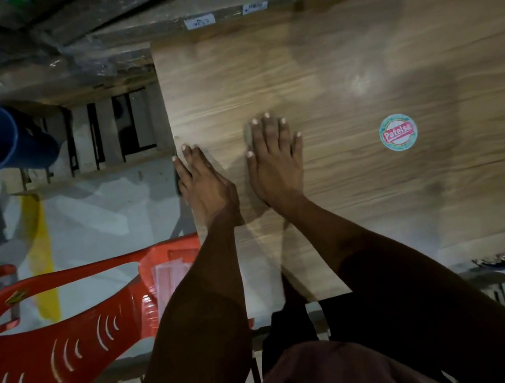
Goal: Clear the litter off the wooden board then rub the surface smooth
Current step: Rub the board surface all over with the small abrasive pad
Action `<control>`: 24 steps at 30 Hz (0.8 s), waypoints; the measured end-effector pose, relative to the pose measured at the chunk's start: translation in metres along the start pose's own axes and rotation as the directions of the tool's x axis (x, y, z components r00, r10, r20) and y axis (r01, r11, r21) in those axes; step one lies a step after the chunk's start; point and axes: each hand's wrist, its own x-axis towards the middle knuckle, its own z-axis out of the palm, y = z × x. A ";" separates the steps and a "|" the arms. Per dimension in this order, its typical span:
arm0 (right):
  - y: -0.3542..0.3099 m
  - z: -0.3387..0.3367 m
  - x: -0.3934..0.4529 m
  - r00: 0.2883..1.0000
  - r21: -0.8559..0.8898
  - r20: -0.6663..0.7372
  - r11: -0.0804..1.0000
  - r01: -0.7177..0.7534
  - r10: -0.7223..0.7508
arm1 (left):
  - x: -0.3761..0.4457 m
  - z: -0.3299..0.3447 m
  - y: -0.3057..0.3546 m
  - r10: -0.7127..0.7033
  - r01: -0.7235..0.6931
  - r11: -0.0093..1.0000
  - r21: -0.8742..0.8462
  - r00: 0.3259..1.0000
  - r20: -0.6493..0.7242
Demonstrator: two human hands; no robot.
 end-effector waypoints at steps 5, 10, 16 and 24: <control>-0.010 0.008 -0.034 0.929 -0.092 0.126 0.928 0.361 -0.349 | 0.001 -0.002 -0.008 0.042 -0.041 0.997 -0.064 0.999 0.021; 0.014 0.002 -0.029 0.985 -0.088 0.056 0.982 0.165 -0.161 | -0.003 -0.003 -0.014 0.092 -0.096 0.979 -0.178 0.995 -0.033; -0.010 0.008 -0.044 0.996 -0.002 0.082 1.000 0.018 -0.017 | -0.008 -0.015 -0.040 0.252 -0.253 0.967 -0.010 0.959 0.126; -0.005 0.010 -0.083 0.942 0.018 0.188 0.960 0.280 -0.279 | -0.100 -0.012 -0.065 0.078 -0.084 0.996 0.021 0.980 0.185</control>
